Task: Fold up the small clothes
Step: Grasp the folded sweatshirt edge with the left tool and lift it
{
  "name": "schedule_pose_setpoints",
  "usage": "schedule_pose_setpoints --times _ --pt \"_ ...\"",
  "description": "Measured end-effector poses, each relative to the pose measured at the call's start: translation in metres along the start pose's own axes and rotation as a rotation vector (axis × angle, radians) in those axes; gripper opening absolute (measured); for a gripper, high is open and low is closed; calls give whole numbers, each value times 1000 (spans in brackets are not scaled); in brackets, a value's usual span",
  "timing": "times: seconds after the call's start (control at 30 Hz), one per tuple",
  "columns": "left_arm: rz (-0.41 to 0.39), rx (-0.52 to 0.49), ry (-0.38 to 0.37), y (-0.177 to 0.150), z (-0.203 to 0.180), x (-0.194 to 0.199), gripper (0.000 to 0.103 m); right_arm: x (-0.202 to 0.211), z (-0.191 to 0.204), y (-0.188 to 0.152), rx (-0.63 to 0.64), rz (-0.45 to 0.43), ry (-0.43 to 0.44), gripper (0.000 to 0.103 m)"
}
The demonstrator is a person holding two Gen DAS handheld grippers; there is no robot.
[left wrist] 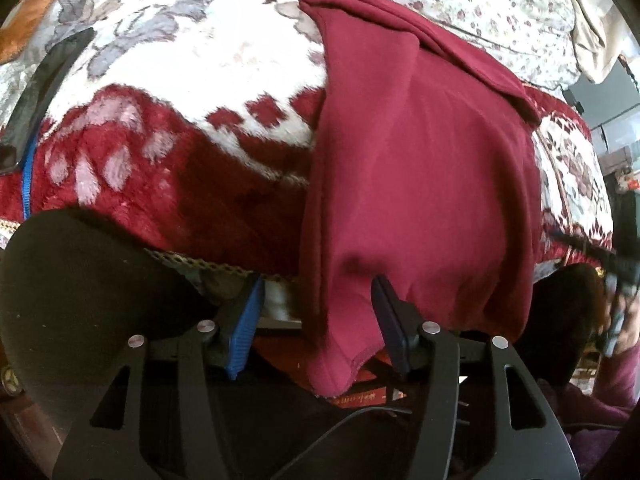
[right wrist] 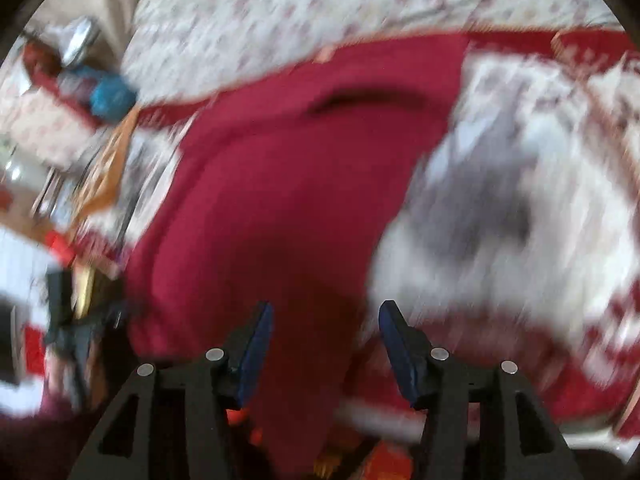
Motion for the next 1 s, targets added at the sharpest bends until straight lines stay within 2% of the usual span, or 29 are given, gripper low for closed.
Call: schedule_pose_setpoints --times 0.1,0.2,0.3,0.43,0.53,0.57,0.6,0.63,0.73,1.0 --pt "22 -14 -14 -2 -6 -5 55 -8 6 -42 -15 92 59 56" --pt "49 -15 -18 -4 -10 -12 55 -21 3 -67 -52 138 63 70" --pt "89 -22 -43 -7 -17 -21 55 -39 0 -85 -60 195 57 70" --pt "105 -36 -19 -11 -17 -28 55 -57 1 -96 -94 192 94 69" --pt "113 -58 -20 -12 -19 -30 54 -69 2 -99 -140 187 133 36" --pt "111 -70 -25 -12 -20 -29 42 -68 6 -97 -125 182 137 29" --pt "111 -82 -25 -12 -21 -28 24 -65 12 -94 -96 166 137 25" --pt "104 -88 -18 -11 -22 -27 15 -60 20 -90 -65 143 141 18" --pt "44 -70 -58 -2 -24 -11 7 -43 36 -75 -30 83 182 13" --pt "-129 8 -173 47 -23 43 7 9 45 -12 -6 -141 249 10"
Point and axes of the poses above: each gripper's, at about its wrist camera, not at the fingertips, and x roughly against the way its jaws point, z to its left, y to its top, the point moved 7 cm from there along -x, roughly the way its jaws point, and after that the axes turned 6 degrees about y, right-handed, at the moved point
